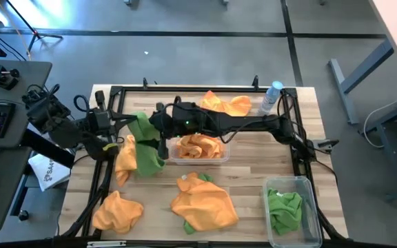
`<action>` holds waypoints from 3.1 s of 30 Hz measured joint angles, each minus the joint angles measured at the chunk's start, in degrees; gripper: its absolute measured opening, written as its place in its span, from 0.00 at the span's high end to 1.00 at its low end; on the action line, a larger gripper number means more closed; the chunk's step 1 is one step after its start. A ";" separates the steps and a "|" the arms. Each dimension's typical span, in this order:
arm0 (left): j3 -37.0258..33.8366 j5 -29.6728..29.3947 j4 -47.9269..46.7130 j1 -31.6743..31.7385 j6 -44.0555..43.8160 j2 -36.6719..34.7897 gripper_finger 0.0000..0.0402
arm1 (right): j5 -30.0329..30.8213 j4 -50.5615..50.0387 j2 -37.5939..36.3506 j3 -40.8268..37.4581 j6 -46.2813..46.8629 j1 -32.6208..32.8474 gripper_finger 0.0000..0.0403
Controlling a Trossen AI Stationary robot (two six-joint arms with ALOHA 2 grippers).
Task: Sort microfiber towel by color & place in baskets
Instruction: Put the green microfiber cloth into the bottom transparent bin
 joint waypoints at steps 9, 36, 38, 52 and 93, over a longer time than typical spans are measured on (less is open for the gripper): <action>-0.04 -0.50 13.95 3.83 8.44 1.76 1.00 | 0.79 0.56 0.10 -1.62 2.14 0.57 0.54; -0.02 3.43 45.05 4.07 6.23 17.01 1.00 | 34.30 -63.16 -27.09 -1.68 18.99 23.69 1.00; 0.00 2.94 44.93 4.11 4.82 17.29 1.00 | 37.34 -65.88 -29.46 -1.68 23.32 27.36 1.00; 0.00 4.16 34.28 4.07 -6.55 18.21 1.00 | 52.85 -81.23 -39.47 -1.68 57.54 55.75 1.00; -0.02 11.08 18.98 4.05 -24.53 18.22 1.00 | 26.54 -74.34 -39.72 -48.08 88.28 71.12 1.00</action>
